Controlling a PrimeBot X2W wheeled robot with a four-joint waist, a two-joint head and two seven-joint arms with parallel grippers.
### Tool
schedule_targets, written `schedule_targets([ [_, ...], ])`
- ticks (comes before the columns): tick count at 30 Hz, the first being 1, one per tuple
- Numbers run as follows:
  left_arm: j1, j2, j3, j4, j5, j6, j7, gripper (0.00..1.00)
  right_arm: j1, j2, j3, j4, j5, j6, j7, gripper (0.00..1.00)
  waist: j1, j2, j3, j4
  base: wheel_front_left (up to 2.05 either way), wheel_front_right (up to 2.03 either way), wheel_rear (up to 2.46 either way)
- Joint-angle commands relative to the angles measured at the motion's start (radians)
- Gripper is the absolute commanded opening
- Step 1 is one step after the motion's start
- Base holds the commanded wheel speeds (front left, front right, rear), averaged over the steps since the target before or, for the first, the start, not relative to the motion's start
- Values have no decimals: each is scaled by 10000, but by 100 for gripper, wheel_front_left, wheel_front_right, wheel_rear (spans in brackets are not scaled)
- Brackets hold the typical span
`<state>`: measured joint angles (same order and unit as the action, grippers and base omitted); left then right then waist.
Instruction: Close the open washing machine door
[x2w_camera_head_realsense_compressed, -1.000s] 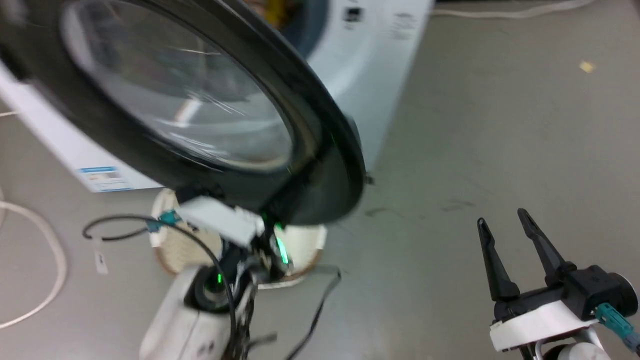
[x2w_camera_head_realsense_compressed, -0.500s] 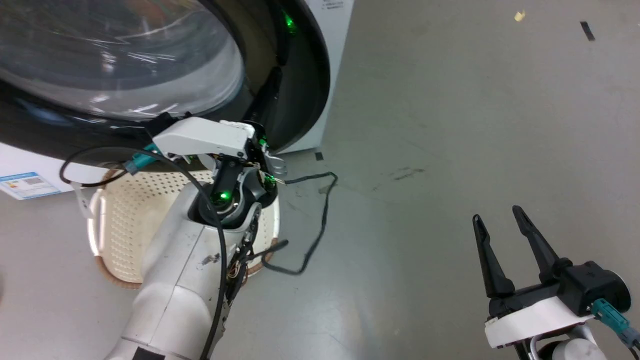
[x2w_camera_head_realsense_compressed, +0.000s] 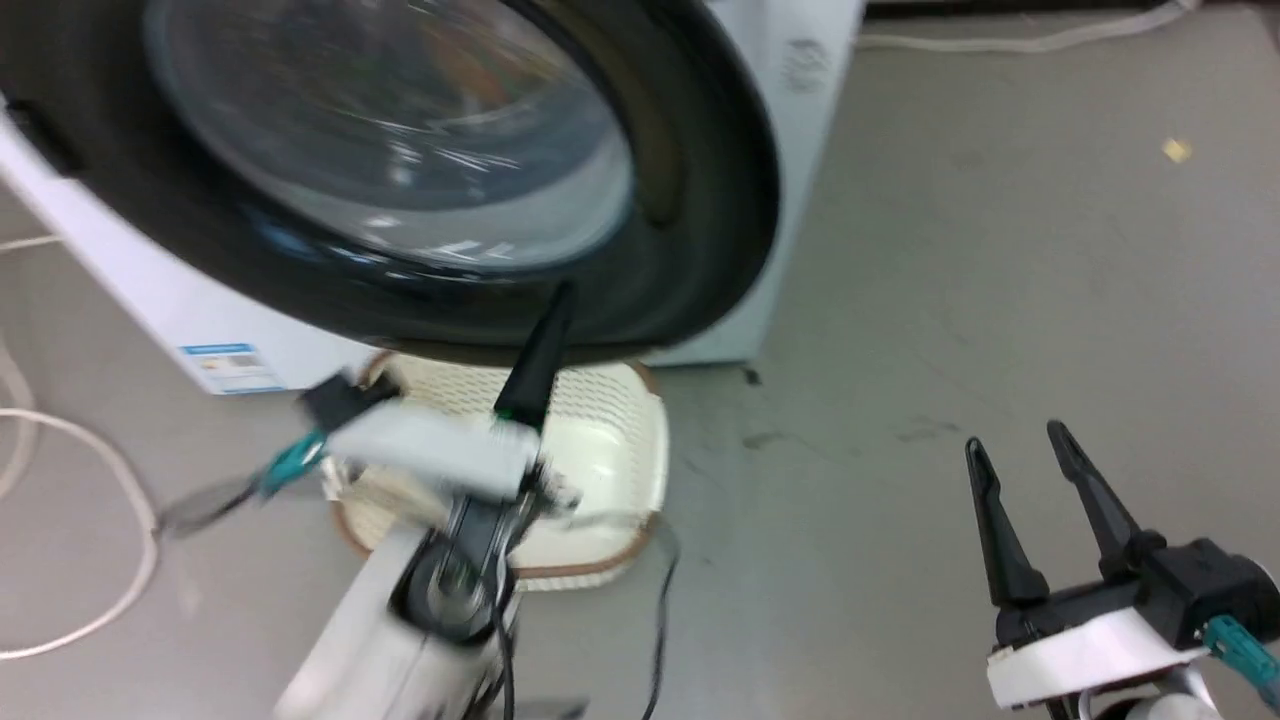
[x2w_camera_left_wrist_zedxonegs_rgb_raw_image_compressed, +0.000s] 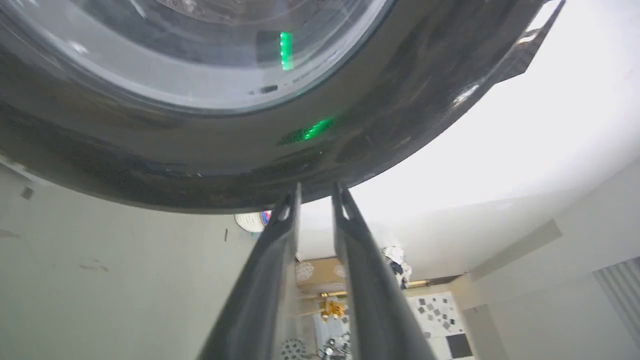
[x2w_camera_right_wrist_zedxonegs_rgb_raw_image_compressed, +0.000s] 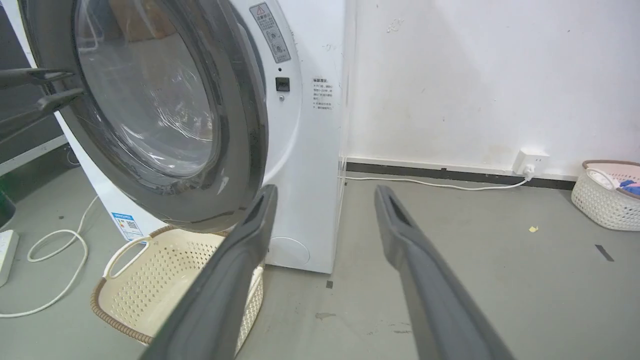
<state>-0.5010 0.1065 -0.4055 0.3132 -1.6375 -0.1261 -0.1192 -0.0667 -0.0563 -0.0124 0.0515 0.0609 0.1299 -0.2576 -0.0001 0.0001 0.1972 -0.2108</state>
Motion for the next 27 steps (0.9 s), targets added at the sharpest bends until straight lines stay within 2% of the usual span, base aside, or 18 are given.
schedule_targets([
  [1, 639, 440, -109, -545, 721, -44, -460, 100, 219, -45, 2, -113, -82, 8, -42, 100, 1, -1, -671, 750, 0, 0, 0],
  [5, 1824, 1509, -308, -1514, 3027, -45, -1307, 100, 511, -118, 42, -249, -146, 8, -42, 100, 1, -1, -1162, 1341, 0, 0, 0],
  [7, 2340, 1858, 11, -1691, 4410, -45, -1406, 100, 645, -139, 37, -291, -158, 8, -42, 100, 1, -1, -1387, 1608, 0, 0, 0],
  [11, 3417, 1677, 1745, -2319, 7822, 150, -1421, 100, 894, -131, 72, -402, -193, 8, -42, 100, 1, -1, -1708, 2008, 0, 0, 0],
  [14, 4200, 1390, 2439, -2934, 10038, 446, -1423, 100, 1061, -117, 88, -434, -199, 8, -42, 100, 1, -1, -1902, 2246, 0, 0, 0],
  [15, 4431, 1332, 2595, -3105, 10695, 574, -1423, 100, 1113, -110, 103, -445, -205, 8, -42, 100, 1, -1, -1938, 2310, 0, 0, 0],
  [16, 5025, 1162, 2801, -3397, 12303, 969, -1424, 100, 1235, -88, 115, -470, -233, 8, -42, 100, 1, -1, -2026, 2471, 0, 0, 0],
  [18, 5321, 1049, 2853, -3520, 13061, 1191, -1424, 100, 1298, -70, 124, -477, -250, 8, -42, 100, 1, -1, -2065, 2535, 0, 0, 0],
  [21, 5690, 936, 2736, -3506, 13862, 1281, -1424, 100, 1366, -47, 143, -442, -276, 8, -42, 100, 1, -1, -2110, 2584, 0, 0, 0],
  [27, 5976, 585, 2815, -3410, 14419, 1234, -1425, 100, 1454, 1, 163, -320, -343, 8, -42, 100, 1, -1, -2116, 2578, 0, 0, 0],
])
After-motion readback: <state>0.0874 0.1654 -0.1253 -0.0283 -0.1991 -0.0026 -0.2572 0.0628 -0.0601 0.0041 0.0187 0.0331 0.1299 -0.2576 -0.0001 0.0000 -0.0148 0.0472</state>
